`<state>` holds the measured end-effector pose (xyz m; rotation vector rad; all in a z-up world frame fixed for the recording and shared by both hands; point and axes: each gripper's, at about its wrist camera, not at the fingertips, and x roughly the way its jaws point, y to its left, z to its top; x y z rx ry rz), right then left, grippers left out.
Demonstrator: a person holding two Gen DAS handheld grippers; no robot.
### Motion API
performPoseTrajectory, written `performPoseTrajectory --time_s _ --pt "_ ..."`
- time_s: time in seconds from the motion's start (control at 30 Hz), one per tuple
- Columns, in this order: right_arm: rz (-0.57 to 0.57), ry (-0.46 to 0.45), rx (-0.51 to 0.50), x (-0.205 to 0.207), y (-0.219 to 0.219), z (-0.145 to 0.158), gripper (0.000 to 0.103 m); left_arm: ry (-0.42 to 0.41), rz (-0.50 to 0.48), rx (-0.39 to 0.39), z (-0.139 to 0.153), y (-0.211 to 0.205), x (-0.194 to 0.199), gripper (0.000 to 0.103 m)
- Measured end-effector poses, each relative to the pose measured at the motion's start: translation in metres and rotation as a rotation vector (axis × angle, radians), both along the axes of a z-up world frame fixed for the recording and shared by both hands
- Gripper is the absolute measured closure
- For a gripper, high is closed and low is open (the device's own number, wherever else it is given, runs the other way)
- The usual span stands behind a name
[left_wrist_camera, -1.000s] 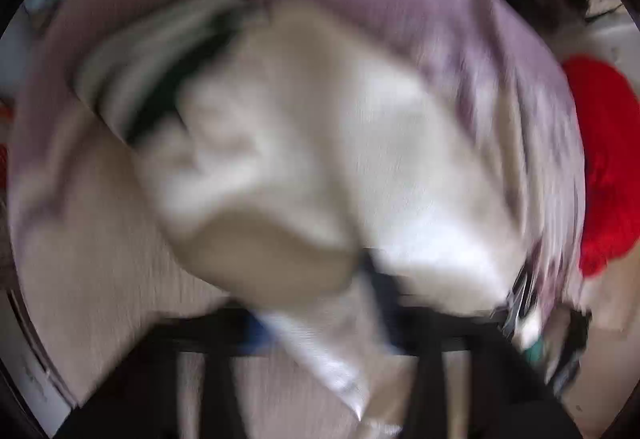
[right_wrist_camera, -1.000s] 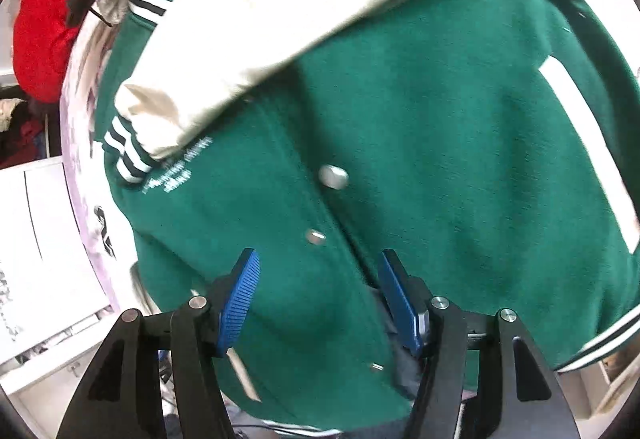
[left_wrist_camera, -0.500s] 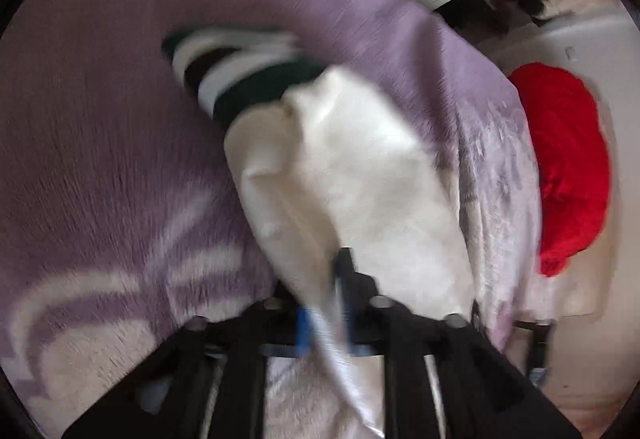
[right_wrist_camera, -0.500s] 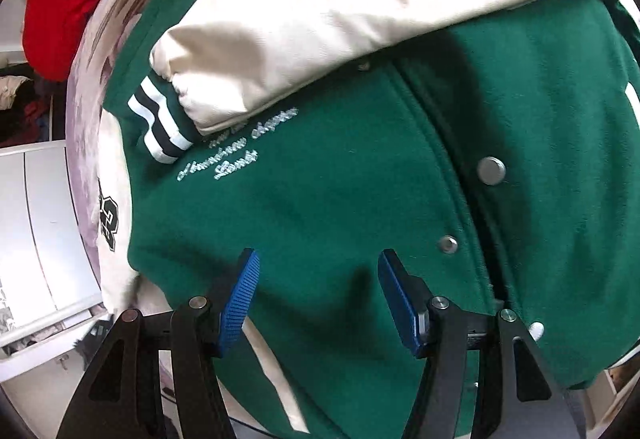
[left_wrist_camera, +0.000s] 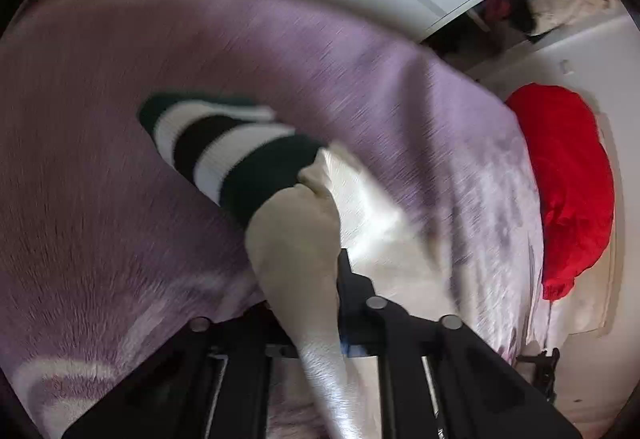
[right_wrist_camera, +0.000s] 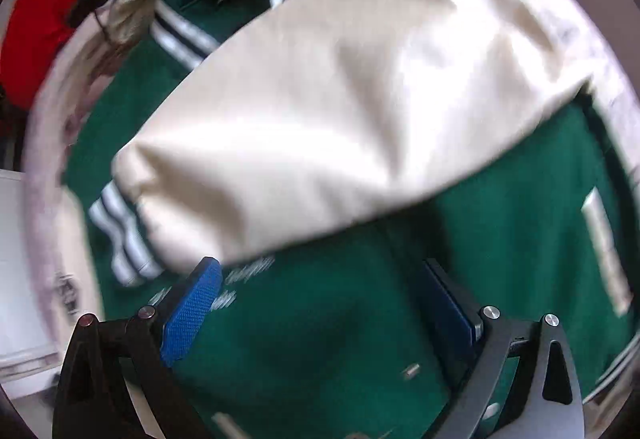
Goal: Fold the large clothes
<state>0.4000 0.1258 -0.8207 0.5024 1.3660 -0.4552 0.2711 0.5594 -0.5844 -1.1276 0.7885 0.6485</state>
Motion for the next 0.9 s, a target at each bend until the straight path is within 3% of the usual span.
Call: performPoseTrajectory --time_s 0.07,0.13,0.27,0.33,0.47,0.53,0.63,0.77,0.9 --pt "0.027 0.012 -0.136 0.014 0.001 0.006 0.004 -0.021 -0.025 0.067 0.025 -0.002 0.015 0.099" --pt "0.034 -0.002 -0.207 0.021 -0.005 0.013 0.004 -0.056 -0.048 0.132 0.054 -0.007 0.024 0.101" --pt "0.089 0.008 -0.260 0.052 -0.009 0.001 0.004 -0.135 -0.117 0.231 0.110 -0.029 0.046 0.101" --pt "0.146 0.091 -0.172 0.069 -0.009 -0.025 0.004 -0.176 -0.157 0.275 0.140 -0.048 0.058 0.101" --pt "0.115 0.016 0.005 0.063 -0.034 -0.018 0.004 -0.262 -0.247 0.357 0.199 -0.102 0.064 0.101" --pt "0.101 -0.028 0.053 0.053 -0.049 -0.004 0.004 -0.286 -0.337 0.434 0.229 -0.149 0.073 0.101" --pt "0.087 -0.060 0.129 0.030 -0.082 0.007 0.004 -0.231 -0.552 0.584 0.252 -0.249 0.096 0.101" --pt "0.019 -0.044 0.141 -0.006 -0.139 0.000 0.004 -0.174 -0.812 0.605 0.234 -0.386 0.111 0.101" --pt "-0.075 -0.060 0.169 -0.030 -0.198 -0.005 0.004 -0.138 -1.064 0.594 0.191 -0.538 0.112 0.101"
